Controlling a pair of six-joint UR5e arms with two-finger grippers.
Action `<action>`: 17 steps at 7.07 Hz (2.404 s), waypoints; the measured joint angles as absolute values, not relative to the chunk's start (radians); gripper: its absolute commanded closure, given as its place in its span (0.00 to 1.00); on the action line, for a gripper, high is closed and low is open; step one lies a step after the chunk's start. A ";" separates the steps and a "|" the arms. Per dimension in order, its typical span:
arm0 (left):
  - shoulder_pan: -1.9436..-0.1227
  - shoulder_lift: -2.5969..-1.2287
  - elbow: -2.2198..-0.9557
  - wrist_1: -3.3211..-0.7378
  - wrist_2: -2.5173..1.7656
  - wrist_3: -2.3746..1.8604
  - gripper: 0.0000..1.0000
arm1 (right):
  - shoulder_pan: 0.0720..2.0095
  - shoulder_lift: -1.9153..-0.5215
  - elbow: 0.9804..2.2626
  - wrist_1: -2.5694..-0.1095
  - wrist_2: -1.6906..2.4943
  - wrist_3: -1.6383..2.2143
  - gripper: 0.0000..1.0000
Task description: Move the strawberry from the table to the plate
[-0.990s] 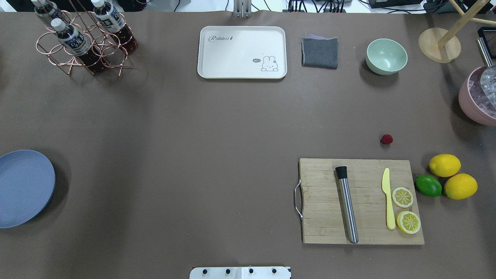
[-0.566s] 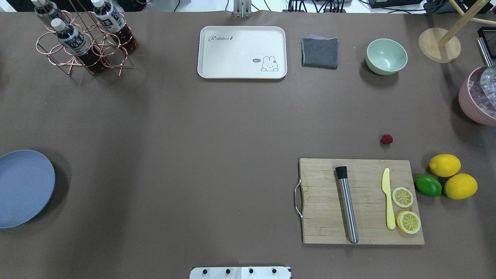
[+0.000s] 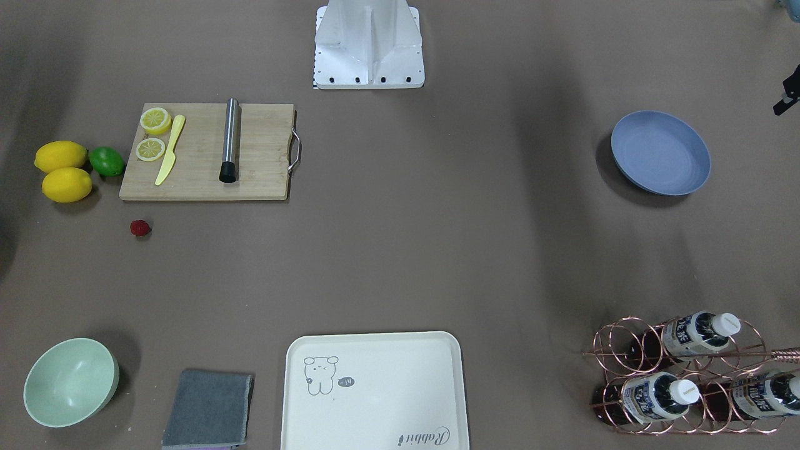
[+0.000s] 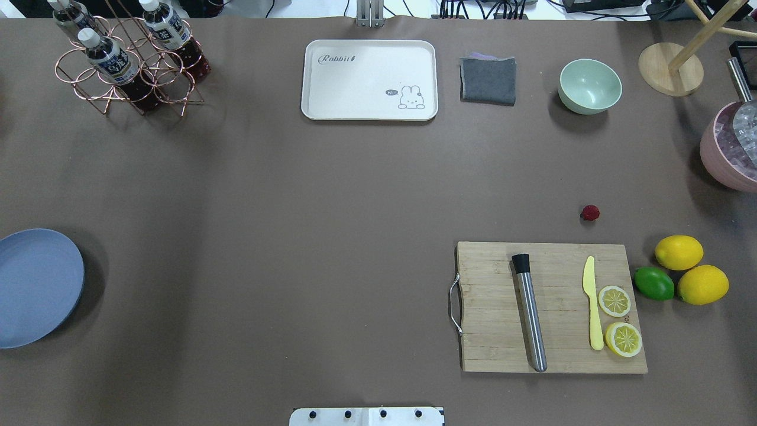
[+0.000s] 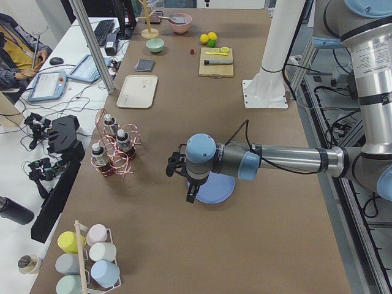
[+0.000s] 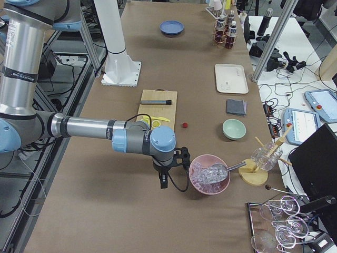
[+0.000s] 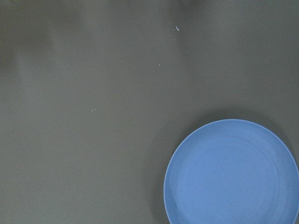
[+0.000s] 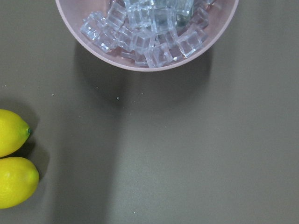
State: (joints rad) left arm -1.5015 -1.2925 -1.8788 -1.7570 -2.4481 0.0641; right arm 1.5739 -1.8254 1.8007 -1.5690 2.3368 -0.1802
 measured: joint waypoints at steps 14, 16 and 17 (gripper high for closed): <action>-1.111 -1.316 -1.439 -2.630 -2.287 -0.600 0.37 | 1.453 -1.718 1.798 -1.569 2.338 -0.082 0.00; -1.069 -1.312 -1.434 -2.659 -2.287 -0.602 0.90 | 1.448 -1.718 1.798 -1.569 2.338 -0.081 0.00; -1.058 -1.312 -1.434 -2.663 -2.287 -0.602 1.00 | 1.445 -1.717 1.798 -1.569 2.338 -0.081 0.00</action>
